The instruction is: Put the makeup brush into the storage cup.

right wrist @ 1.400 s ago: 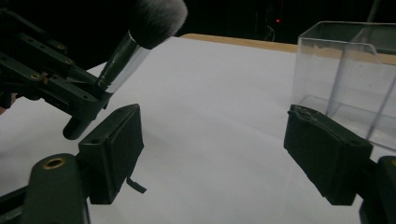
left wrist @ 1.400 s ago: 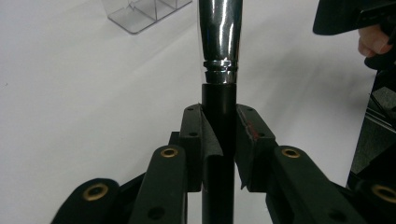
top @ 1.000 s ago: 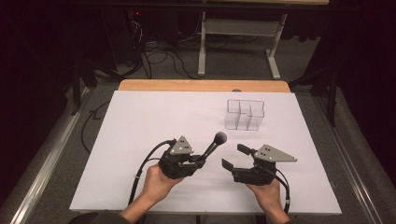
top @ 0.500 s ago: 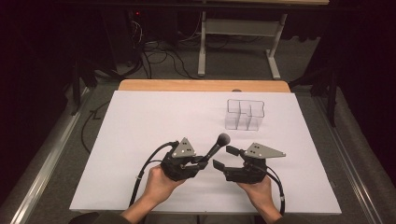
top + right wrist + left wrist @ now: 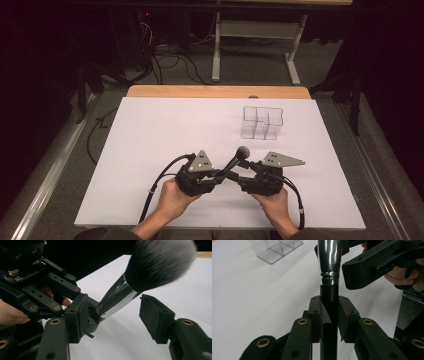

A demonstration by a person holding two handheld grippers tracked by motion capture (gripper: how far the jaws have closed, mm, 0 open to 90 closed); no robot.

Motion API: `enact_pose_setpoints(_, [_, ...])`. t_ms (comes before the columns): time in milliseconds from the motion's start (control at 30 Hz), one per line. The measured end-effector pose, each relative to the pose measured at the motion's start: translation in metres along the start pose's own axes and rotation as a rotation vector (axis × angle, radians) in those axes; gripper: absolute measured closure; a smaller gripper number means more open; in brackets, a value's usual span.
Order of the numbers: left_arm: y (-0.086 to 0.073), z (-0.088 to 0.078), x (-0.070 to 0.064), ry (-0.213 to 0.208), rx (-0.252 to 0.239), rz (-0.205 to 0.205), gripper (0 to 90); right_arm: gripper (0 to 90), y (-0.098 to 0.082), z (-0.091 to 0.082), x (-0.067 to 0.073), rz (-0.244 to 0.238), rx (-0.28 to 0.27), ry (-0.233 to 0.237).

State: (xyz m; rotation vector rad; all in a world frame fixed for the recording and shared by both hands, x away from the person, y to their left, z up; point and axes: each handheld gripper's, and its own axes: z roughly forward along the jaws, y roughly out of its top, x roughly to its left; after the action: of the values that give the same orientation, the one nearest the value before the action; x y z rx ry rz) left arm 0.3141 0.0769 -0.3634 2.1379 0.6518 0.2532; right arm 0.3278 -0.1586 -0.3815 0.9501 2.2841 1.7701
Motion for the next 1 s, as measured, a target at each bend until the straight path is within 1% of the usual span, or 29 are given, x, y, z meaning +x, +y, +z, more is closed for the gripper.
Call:
enact_pose_setpoints(267, [-0.0005,0.0028,-0.0016,-0.004,0.004,0.004,73.9,50.4,-0.0003,0.0032,-0.0004,0.03,0.012,0.037])
enact_pose_setpoints(333, [-0.0008,0.0034,-0.0013,-0.003,0.007,0.008,73.9,51.5,-0.0005,0.0039,-0.0012,0.039,0.014,0.039])
enact_pose_setpoints(433, [-0.0007,0.0034,-0.0018,-0.004,0.004,0.006,73.9,53.5,-0.0004,0.0035,-0.001,0.037,0.014,0.038])
enact_pose_setpoints(633, [-0.0009,0.0036,-0.0027,-0.004,0.006,0.015,73.9,56.8,-0.0001,0.0022,-0.001,0.044,0.008,0.038])
enact_pose_setpoints(1000, [-0.0013,0.0043,-0.0041,-0.003,0.004,0.028,73.8,64.5,0.0,0.0006,-0.0031,0.063,-0.003,0.054])
